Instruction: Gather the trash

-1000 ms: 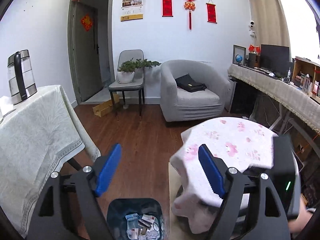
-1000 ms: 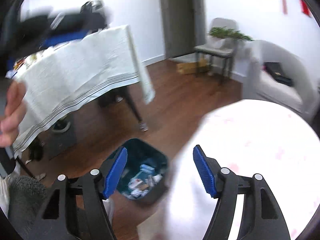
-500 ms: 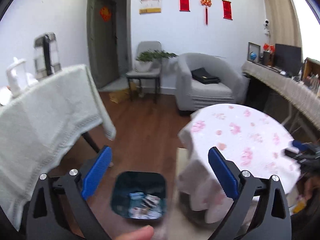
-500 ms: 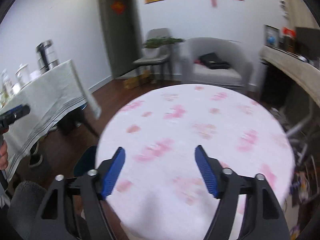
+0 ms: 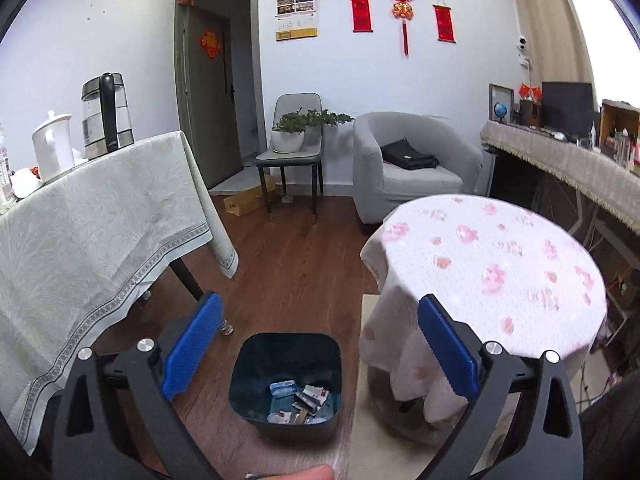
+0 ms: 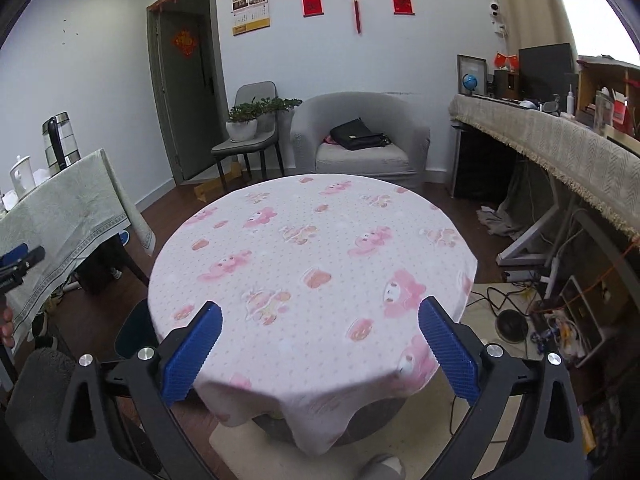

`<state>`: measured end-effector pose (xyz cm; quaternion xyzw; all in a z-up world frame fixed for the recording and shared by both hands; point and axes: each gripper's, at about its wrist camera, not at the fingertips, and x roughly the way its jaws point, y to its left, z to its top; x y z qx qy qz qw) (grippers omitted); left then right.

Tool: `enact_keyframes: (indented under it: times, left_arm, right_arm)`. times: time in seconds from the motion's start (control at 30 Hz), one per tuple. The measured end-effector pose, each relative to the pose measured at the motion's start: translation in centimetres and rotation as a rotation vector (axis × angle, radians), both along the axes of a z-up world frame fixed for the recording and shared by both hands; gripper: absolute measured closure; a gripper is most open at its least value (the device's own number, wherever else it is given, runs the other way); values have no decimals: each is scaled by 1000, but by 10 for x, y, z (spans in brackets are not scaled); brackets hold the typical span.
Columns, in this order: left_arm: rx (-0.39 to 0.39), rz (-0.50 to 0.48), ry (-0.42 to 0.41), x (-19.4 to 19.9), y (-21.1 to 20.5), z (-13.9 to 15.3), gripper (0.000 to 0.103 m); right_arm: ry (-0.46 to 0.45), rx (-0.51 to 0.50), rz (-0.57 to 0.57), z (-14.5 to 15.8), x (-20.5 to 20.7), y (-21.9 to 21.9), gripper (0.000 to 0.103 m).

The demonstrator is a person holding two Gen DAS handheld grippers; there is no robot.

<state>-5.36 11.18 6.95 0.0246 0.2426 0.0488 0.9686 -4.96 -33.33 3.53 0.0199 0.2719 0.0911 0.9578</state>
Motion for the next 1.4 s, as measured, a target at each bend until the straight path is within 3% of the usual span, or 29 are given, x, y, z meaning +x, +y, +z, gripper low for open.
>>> enact_keyframes:
  times: [0.3,0.7,1.4]
  left_arm:
    - [21,13,34,-10,7,-33,3]
    - [-19,-5,47,-6,13,-38,3]
    - [2,-27,61,-3,5,-43,3]
  right_arm:
    - [-14,-46,89,-6,-6,24,4]
    - [-30,-12,110,-5,-11,23,4]
    - [-2,-48,137,-8,-7,35,3]
